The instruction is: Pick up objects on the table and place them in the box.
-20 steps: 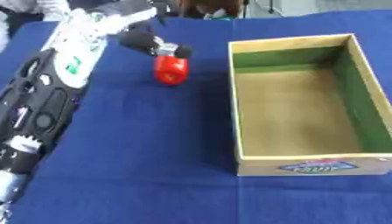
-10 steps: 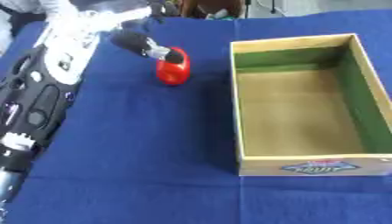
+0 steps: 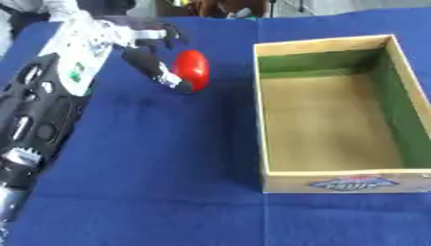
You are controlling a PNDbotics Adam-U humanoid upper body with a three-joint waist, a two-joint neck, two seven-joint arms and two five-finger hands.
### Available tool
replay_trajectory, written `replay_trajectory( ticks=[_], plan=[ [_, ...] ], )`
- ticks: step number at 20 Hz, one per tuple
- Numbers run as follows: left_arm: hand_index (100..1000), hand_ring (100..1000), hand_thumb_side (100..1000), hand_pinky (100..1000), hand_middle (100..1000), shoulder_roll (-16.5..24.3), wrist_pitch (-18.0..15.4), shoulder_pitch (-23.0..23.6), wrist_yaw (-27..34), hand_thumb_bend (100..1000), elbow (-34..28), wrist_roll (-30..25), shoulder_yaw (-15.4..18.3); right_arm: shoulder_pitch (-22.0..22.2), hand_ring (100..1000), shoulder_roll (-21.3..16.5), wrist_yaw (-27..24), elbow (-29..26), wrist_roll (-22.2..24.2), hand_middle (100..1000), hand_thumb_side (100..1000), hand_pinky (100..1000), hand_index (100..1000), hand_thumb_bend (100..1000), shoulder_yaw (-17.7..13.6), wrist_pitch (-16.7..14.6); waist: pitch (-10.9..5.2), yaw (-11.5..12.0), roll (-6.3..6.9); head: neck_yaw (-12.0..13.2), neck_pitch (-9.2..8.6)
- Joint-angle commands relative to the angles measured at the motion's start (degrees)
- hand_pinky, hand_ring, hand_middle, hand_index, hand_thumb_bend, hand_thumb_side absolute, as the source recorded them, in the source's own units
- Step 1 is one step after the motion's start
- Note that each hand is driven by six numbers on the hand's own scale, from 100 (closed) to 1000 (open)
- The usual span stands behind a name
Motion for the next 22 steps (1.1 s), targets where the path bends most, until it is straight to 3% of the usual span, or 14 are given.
replay_trajectory(
  ticks=[1,9,15,22],
  plan=[
    [1000,869,679,708,941,0.47,-0.16,-1.7,-2.2,736,0.33,1.41,0.3,-0.52,719,-1.32,-0.4,-0.79,-0.1,771,855,712,781,100,-0.16,0.01,-1.07,-0.18,-0.17,0.36,-0.82],
    [1000,858,698,687,940,-0.41,-0.12,-2.15,-8.07,715,2.91,9.21,1.88,-0.51,719,-1.14,-0.52,-0.79,0.05,771,854,713,768,100,-0.14,0.05,-0.53,-0.37,-0.19,0.57,-1.1],
    [1000,843,706,671,928,-0.54,-0.29,-2.31,-7.8,725,3.45,11.58,2.23,-0.53,718,-1.03,-0.56,-0.79,0.28,770,853,714,761,100,-0.05,0.13,-0.32,-0.31,-0.29,0.71,-1.3],
    [1000,778,673,608,852,-1.12,-1.58,-2.2,-4.69,756,4.0,11.76,2.04,-0.52,718,-0.85,-0.8,-0.79,-0.47,770,836,712,759,100,-0.29,1.26,0.05,-0.49,-0.42,0.97,-1.4]
  ],
)
